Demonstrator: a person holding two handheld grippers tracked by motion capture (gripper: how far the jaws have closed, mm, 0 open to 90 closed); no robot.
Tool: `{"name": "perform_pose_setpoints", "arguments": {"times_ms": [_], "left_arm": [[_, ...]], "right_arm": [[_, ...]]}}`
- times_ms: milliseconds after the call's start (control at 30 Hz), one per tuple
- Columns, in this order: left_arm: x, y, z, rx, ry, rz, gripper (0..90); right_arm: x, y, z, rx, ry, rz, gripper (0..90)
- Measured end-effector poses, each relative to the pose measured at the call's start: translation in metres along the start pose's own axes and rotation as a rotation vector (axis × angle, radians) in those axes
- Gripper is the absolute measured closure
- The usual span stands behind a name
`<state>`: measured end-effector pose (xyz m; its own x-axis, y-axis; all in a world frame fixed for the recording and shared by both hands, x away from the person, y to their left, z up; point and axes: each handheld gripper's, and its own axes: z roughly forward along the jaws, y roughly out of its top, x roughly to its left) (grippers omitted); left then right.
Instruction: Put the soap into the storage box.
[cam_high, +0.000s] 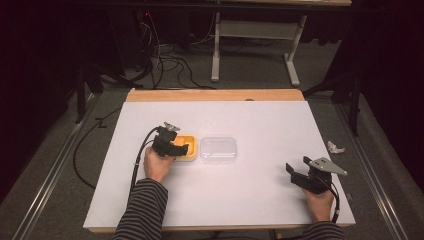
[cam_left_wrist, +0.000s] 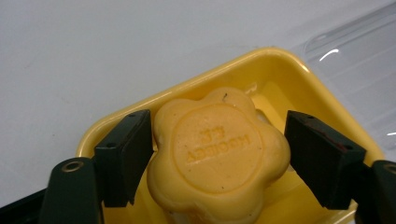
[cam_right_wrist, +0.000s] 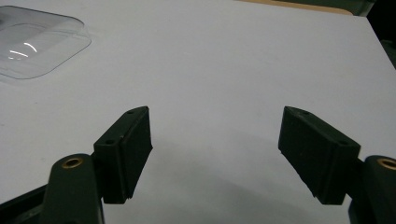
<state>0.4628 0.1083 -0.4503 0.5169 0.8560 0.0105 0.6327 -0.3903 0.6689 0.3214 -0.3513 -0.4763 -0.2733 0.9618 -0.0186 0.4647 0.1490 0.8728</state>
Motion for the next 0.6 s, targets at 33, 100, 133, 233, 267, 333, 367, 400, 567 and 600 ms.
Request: {"name": "perform_pose_setpoints", "arguments": {"times_ms": [33, 100, 133, 233, 267, 333, 367, 400, 567, 600], "left_arm": [[0.000, 0.000, 0.000, 0.000, 0.000, 0.000, 24.2], [0.000, 0.000, -0.003, -0.005, 0.007, 0.007, 22.7], [0.000, 0.000, -0.003, -0.005, 0.007, 0.007, 22.1], [0.002, 0.000, -0.009, -0.017, 0.009, 0.006, 21.0], [0.002, 0.000, -0.011, -0.026, 0.008, 0.006, 20.9], [0.003, 0.000, -0.013, -0.037, 0.006, 0.004, 20.7], [0.003, 0.000, -0.017, -0.050, 0.002, 0.003, 20.7], [0.002, 0.001, -0.020, -0.057, -0.002, 0.007, 20.7], [0.001, 0.001, -0.029, -0.086, -0.018, 0.009, 20.8], [0.001, 0.001, -0.029, -0.086, -0.018, 0.009, 20.9]], "right_arm": [[0.000, 0.000, 0.000, 0.000, 0.000, 0.000, 26.2], [0.000, 0.000, 0.000, 0.002, 0.001, -0.002, 26.2], [0.000, 0.000, 0.000, 0.003, 0.001, 0.001, 26.2], [0.000, 0.000, 0.000, 0.002, 0.001, -0.001, 26.2], [0.000, 0.000, 0.000, 0.001, 0.000, 0.001, 26.2], [0.000, 0.000, 0.000, 0.001, 0.000, 0.000, 26.2], [0.000, 0.000, 0.000, 0.002, -0.001, 0.000, 26.2], [0.000, 0.000, 0.000, 0.002, 0.000, 0.000, 26.2], [0.000, 0.000, 0.000, 0.001, 0.000, 0.000, 26.2], [0.000, 0.000, 0.000, 0.001, 0.000, 0.000, 26.2]]}}
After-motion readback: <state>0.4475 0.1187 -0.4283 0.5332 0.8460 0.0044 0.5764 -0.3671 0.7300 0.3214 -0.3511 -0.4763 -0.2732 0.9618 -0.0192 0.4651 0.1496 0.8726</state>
